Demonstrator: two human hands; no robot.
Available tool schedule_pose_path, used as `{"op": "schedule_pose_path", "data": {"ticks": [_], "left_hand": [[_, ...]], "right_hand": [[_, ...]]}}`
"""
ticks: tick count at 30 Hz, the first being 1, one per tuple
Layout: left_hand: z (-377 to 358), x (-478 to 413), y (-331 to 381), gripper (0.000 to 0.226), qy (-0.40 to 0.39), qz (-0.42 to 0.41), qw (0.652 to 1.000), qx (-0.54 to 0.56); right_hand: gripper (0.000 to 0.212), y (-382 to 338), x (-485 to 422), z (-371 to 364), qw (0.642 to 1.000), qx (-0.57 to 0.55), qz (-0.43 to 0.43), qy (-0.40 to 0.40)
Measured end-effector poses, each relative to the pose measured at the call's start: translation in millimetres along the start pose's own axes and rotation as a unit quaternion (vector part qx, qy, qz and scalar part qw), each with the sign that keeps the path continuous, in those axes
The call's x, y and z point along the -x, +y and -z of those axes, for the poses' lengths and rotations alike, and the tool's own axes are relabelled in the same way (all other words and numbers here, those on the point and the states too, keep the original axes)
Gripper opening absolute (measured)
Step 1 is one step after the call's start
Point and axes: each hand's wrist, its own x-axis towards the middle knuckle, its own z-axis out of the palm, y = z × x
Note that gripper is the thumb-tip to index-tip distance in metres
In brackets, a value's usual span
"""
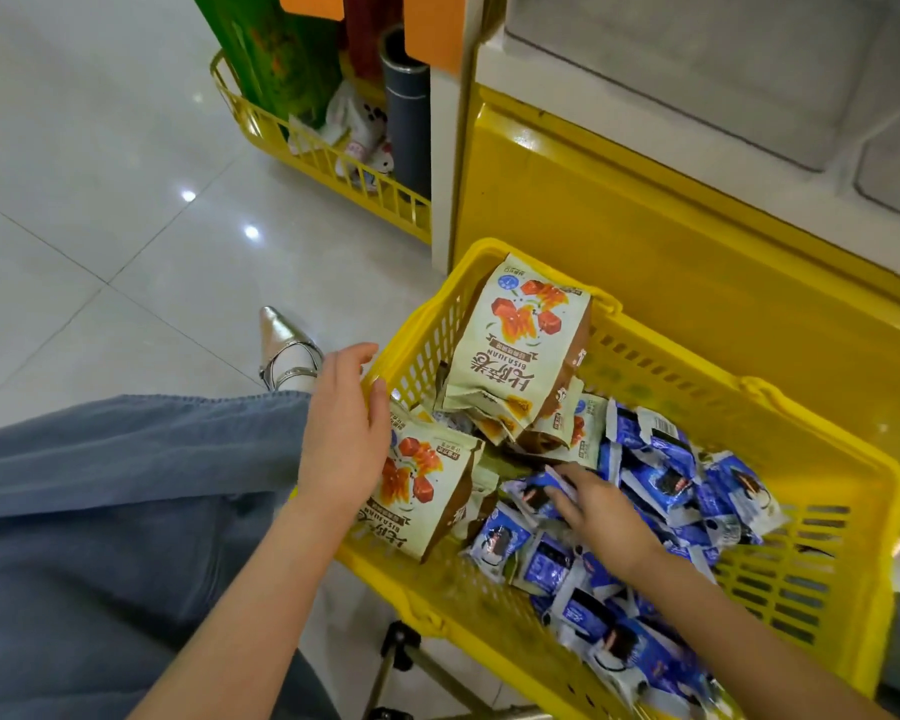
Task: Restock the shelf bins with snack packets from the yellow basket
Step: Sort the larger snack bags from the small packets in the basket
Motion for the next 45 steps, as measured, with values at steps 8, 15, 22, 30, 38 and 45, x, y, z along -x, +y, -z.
{"op": "schedule_pose_path", "data": {"ticks": [8,15,22,30,38,45], "left_hand": [[-12,48,48,0.027,-0.272,-0.190,0.943,0.029],[-26,65,46,0.011,-0.369,-0.083,0.917,0.123],[0,35,49,0.017,-0.231,-0.060,0.952,0.190],[8,27,49,0.029,-0.215,-0.029,0.951,0.219],[-16,42,62,0.012,-0.240,-0.048,0.949,0.199],[-88,52,111,0.027,-0.385,-0.124,0.914,0.042]], "right_hand": [[0.026,-28,56,44,0.968,-0.205,0.138,0.038],[0.025,-40,54,43,0.921,-0.377,0.092,0.034],[0.041,4,2,-25,0.978,-0.203,-0.041,-0.037],[0.066,4,-21,-72,0.987,0.000,-0.043,-0.154],[0.022,-3,18,-25,0.997,0.009,-0.015,-0.074],[0.023,41,60,79,0.979,-0.096,-0.104,0.146]]}}
